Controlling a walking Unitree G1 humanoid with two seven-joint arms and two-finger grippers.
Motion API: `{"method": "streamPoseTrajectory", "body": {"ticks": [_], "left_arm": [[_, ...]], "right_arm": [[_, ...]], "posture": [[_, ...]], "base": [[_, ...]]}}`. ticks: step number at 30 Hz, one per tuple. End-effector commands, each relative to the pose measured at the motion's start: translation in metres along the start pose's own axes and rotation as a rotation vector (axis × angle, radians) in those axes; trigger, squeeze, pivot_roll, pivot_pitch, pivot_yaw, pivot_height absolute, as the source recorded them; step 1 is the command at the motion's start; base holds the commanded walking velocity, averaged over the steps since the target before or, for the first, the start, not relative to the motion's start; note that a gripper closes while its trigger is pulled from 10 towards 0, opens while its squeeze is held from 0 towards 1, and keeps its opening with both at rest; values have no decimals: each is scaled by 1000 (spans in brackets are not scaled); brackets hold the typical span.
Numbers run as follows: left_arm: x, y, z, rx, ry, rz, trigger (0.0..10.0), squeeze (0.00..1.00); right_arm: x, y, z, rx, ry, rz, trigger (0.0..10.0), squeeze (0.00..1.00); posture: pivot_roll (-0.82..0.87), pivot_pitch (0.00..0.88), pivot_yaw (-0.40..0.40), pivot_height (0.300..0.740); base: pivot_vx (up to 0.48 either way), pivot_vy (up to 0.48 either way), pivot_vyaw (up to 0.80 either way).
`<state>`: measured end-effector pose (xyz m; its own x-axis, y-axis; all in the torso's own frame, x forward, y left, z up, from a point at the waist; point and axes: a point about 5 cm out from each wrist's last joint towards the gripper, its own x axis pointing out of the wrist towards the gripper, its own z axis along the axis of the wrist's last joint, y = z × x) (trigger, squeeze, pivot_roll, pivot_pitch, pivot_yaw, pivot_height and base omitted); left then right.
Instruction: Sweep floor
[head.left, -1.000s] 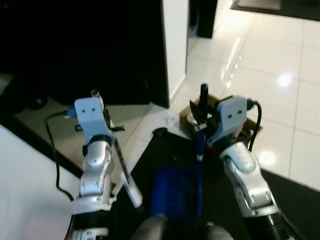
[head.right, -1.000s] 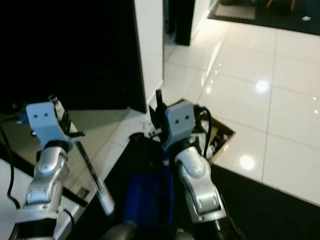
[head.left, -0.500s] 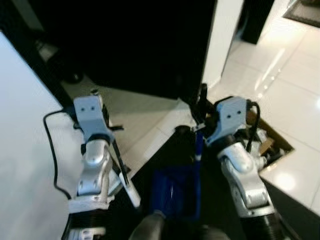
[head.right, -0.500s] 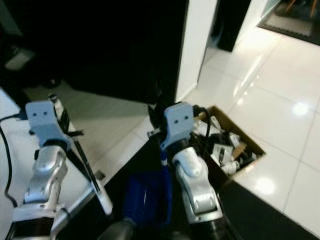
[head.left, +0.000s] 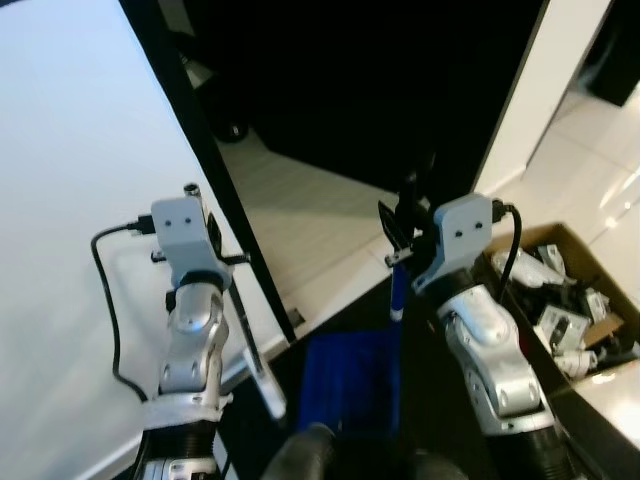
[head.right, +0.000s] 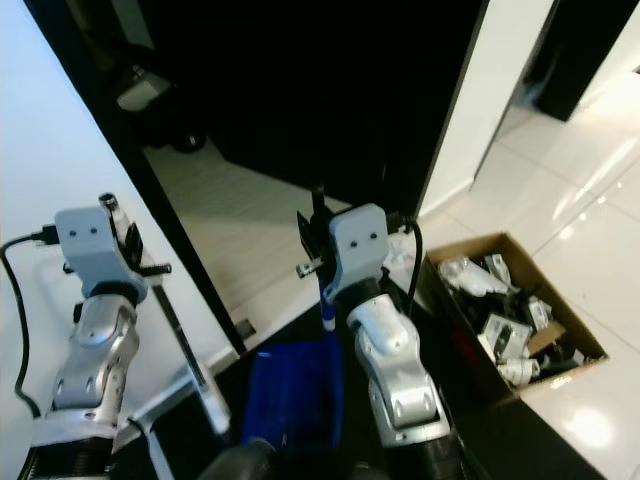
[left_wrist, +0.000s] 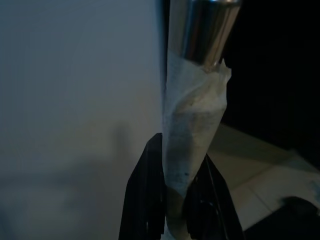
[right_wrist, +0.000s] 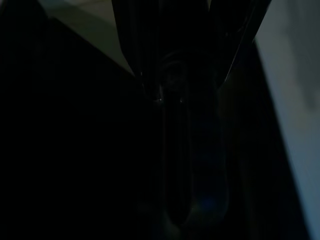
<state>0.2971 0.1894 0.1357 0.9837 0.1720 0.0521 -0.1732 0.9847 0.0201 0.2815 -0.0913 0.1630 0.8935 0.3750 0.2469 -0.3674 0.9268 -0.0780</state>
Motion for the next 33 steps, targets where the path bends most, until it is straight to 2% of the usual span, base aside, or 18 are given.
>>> {"method": "streamPoseTrajectory", "body": {"ticks": [1,33], "left_arm": [[-1,3,3,9,-18,10,10000,0],[0,2,3,10,-15,-1,10000,0]], "right_arm": [[0,3,2,-8,-15,13,10000,0],[1,3,2,-11,-17,14,10000,0]], "posture": [[30,57,46,740],[28,51,49,740]], "base": [[0,0,775],[0,0,775]]}}
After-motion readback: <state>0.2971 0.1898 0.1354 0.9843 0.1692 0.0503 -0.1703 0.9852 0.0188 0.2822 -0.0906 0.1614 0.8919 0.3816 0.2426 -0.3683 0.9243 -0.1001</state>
